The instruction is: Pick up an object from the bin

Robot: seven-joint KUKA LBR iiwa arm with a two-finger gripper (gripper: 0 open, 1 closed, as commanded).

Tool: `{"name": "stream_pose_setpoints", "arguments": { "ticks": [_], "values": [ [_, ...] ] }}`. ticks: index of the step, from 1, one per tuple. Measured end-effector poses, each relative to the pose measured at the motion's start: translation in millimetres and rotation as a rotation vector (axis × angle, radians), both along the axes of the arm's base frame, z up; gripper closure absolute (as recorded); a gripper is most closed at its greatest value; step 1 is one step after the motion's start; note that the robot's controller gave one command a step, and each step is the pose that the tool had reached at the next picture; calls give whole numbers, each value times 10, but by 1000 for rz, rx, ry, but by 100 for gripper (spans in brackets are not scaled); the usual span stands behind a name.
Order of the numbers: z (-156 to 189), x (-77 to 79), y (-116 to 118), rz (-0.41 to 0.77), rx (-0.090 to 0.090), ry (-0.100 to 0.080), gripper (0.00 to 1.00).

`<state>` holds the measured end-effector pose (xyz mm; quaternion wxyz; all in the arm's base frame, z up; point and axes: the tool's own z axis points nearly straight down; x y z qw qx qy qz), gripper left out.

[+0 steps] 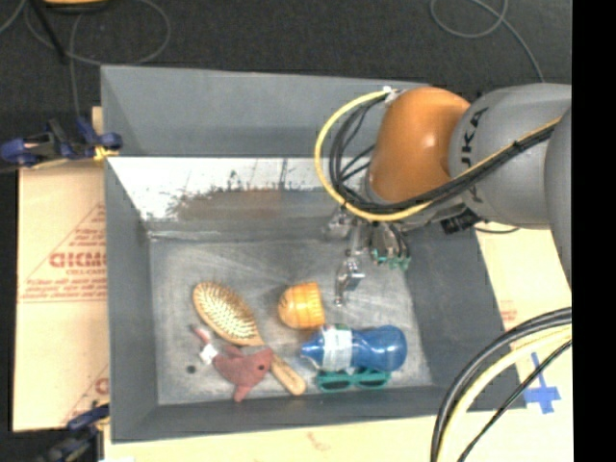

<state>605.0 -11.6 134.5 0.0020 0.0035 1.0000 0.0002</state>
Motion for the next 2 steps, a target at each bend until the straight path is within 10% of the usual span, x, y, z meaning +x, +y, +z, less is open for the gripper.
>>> {"name": "stream_pose_setpoints", "arguments": {
  "ticks": [1,2],
  "values": [
    [-304,-79,330,80,-3,-2,0],
    [-350,-177,681,334,-2,0,100]
  ]
}}
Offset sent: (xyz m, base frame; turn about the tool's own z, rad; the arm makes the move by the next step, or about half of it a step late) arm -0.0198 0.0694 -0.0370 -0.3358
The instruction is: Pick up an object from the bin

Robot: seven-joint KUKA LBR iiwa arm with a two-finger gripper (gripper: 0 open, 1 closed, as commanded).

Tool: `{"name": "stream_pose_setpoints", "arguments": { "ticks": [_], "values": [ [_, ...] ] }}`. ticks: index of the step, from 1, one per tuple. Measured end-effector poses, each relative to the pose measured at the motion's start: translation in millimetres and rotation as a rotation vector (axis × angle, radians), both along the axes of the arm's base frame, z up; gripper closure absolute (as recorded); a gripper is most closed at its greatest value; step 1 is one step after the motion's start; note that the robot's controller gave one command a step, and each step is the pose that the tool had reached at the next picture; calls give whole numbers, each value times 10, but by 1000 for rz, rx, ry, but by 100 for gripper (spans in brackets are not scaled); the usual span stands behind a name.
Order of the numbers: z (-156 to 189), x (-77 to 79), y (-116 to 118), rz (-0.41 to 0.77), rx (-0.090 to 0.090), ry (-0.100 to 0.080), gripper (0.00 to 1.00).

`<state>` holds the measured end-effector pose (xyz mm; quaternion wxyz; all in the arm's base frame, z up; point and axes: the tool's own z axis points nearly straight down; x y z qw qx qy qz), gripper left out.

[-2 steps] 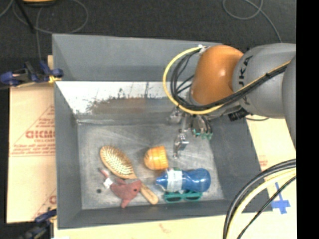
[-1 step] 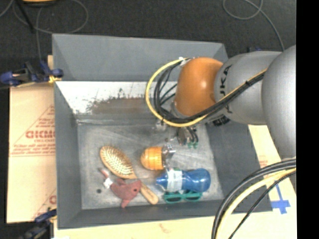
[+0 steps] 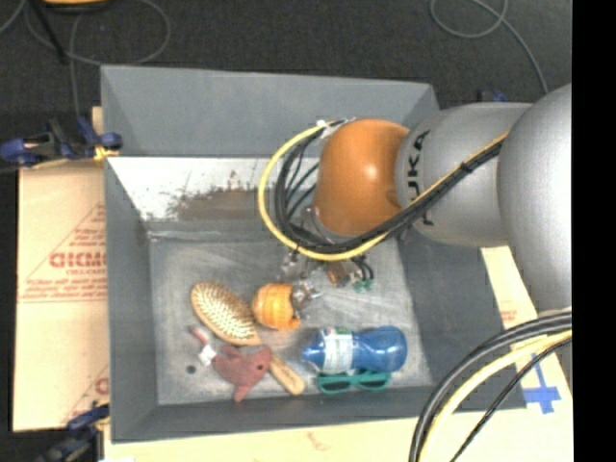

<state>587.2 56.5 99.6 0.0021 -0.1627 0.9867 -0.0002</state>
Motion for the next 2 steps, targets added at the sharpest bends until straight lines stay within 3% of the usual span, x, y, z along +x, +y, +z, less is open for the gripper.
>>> {"name": "stream_pose_setpoints", "arguments": {
  "ticks": [1,2],
  "values": [
    [0,0,0,0,0,0,100],
    [1200,-8,-23,24,0,0,100]
  ]
}}
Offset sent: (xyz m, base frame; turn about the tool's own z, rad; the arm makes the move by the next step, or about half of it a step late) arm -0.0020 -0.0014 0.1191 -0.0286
